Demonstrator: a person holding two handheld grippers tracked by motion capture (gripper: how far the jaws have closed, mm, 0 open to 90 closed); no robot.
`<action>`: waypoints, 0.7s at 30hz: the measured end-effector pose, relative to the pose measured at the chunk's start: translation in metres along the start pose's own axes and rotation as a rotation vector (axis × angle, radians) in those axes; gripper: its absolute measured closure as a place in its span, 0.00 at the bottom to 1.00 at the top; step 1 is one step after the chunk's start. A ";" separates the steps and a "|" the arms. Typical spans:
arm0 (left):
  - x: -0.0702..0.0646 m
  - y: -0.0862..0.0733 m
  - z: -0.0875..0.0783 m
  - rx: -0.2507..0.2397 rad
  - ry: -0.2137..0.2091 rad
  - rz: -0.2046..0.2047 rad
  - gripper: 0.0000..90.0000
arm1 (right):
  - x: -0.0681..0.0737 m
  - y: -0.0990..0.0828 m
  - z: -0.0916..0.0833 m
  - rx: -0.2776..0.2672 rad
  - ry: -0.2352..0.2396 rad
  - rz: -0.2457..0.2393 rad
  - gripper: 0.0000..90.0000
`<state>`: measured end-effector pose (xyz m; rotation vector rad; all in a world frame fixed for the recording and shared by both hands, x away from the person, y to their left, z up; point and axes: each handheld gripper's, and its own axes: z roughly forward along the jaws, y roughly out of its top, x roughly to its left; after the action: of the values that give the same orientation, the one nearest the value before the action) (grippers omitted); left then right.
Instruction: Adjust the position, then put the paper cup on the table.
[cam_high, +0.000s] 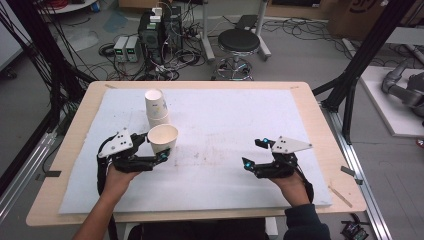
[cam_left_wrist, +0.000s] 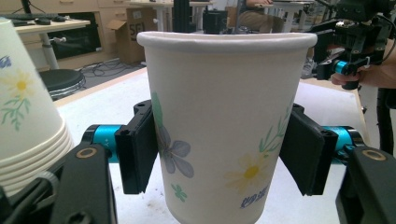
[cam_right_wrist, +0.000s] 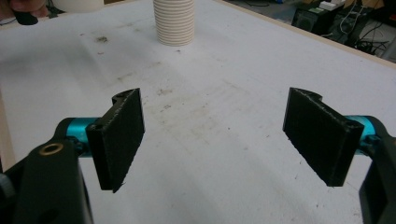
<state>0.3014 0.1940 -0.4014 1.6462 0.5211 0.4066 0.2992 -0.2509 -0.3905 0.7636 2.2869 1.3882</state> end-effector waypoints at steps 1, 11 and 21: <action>0.001 -0.001 -0.001 -0.001 0.005 -0.001 0.38 | 0.000 0.000 0.000 0.001 -0.001 0.000 0.23; 0.009 -0.006 -0.013 -0.040 0.048 -0.028 0.37 | 0.001 -0.003 0.000 0.005 -0.004 -0.002 0.23; 0.016 -0.012 -0.021 -0.066 0.081 -0.033 0.36 | 0.002 -0.005 0.002 0.006 -0.010 0.000 0.23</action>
<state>0.3020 0.2215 -0.4105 1.5609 0.5882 0.4630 0.2977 -0.2500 -0.3956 0.7711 2.2848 1.3749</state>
